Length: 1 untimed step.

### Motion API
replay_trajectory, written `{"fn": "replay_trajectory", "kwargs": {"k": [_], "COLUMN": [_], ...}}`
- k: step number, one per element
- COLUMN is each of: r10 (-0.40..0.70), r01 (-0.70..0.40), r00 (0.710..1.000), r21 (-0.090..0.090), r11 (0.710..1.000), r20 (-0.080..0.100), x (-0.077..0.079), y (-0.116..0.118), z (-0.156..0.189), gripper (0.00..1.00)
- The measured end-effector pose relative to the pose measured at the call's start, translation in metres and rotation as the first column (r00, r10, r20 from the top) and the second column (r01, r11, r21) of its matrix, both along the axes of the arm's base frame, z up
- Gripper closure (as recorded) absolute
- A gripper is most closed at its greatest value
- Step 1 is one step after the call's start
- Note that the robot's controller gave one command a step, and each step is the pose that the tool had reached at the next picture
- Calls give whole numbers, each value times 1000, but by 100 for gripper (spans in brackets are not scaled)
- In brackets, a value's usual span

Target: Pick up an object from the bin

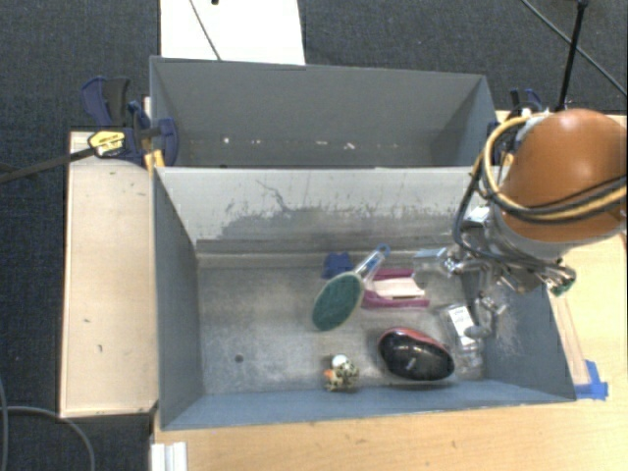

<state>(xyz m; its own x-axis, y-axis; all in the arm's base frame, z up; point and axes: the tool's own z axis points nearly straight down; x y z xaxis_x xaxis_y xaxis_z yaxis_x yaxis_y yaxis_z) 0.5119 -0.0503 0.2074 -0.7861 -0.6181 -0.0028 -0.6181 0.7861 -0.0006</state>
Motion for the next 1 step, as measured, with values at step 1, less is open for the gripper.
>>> {"fn": "replay_trajectory", "kwargs": {"k": [1], "r10": [194], "r01": [-194], "r00": [981], "r21": [2], "r11": [981], "r20": [-4], "x": [-31], "y": [23], "z": [-100], "gripper": [0]}}
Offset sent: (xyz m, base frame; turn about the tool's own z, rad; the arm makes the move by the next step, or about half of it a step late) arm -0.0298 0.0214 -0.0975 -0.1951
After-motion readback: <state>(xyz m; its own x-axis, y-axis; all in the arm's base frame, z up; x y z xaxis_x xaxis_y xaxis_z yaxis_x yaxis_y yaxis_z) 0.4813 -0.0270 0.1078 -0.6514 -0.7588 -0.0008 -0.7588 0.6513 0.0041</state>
